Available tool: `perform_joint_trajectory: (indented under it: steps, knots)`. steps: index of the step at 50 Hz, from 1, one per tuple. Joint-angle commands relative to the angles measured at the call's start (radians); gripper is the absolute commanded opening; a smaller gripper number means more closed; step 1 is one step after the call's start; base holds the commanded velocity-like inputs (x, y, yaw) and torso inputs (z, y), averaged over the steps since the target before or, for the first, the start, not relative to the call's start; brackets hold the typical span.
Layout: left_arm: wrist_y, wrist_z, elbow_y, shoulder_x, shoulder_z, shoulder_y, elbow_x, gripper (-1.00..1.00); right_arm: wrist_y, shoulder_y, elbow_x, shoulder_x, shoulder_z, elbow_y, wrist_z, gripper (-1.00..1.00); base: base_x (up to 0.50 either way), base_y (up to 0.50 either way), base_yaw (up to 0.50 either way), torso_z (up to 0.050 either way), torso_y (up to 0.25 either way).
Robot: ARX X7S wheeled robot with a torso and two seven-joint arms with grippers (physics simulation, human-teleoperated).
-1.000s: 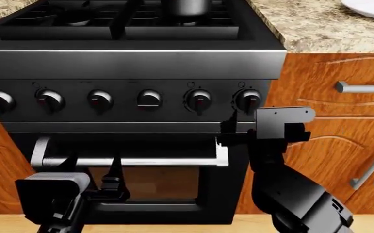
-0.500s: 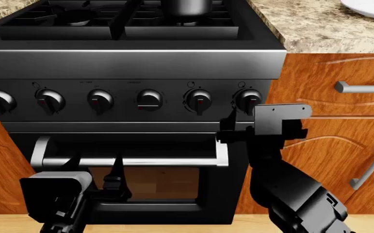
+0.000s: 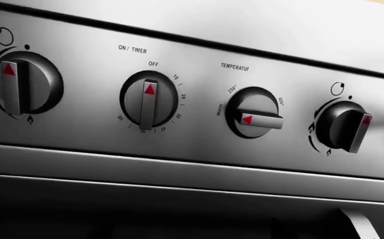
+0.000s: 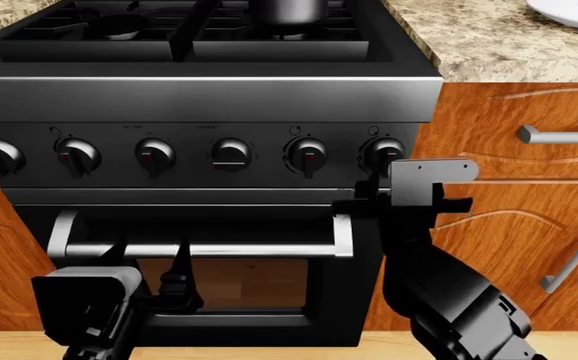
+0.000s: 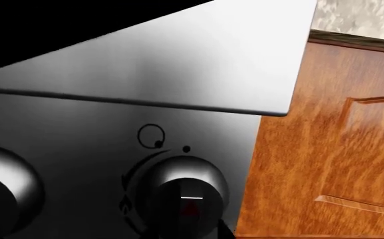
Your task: Frozen meat rests on a plate on the counter. Retrieve the meat and place it in a pot on a burner. Then turn the burner on.
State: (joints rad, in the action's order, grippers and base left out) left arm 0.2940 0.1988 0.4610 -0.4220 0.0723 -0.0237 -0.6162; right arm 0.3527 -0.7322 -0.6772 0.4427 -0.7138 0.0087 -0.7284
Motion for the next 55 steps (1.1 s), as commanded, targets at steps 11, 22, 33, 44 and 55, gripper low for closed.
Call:
perform_joint_trajectory:
  steps: [11, 22, 33, 44, 55]
  knots:
    - [-0.004, -0.008, -0.01, -0.002, 0.004, -0.006, -0.016, 1.0, -0.005, -0.007, 0.01, -0.009, -0.002, 0.013, -0.006, -1.0, 0.0, 0.0, 0.0, 0.0, 0.0]
    - [-0.007, -0.007, -0.011, -0.003, 0.002, -0.009, -0.022, 1.0, 0.008, -0.02, 0.03, -0.006, -0.021, 0.021, -0.002, -1.0, 0.0, 0.0, 0.0, 0.0, 0.0]
    - [-0.01, -0.003, -0.008, -0.004, 0.001, -0.012, -0.025, 1.0, 0.071, -0.053, 0.092, 0.021, -0.084, 0.009, -0.004, -1.0, 0.0, 0.0, 0.0, 0.0, 0.0]
    - [-0.008, 0.004, -0.002, -0.006, 0.004, -0.012, -0.025, 1.0, 0.119, -0.076, 0.119, 0.062, -0.112, -0.003, 0.005, -1.0, 0.0, 0.0, 0.0, 0.0, 0.0]
    - [-0.005, 0.009, 0.004, -0.01, 0.008, -0.014, -0.027, 1.0, 0.163, -0.085, 0.117, 0.096, -0.116, -0.033, -0.001, -1.0, 0.0, 0.0, 0.0, 0.0, 0.0]
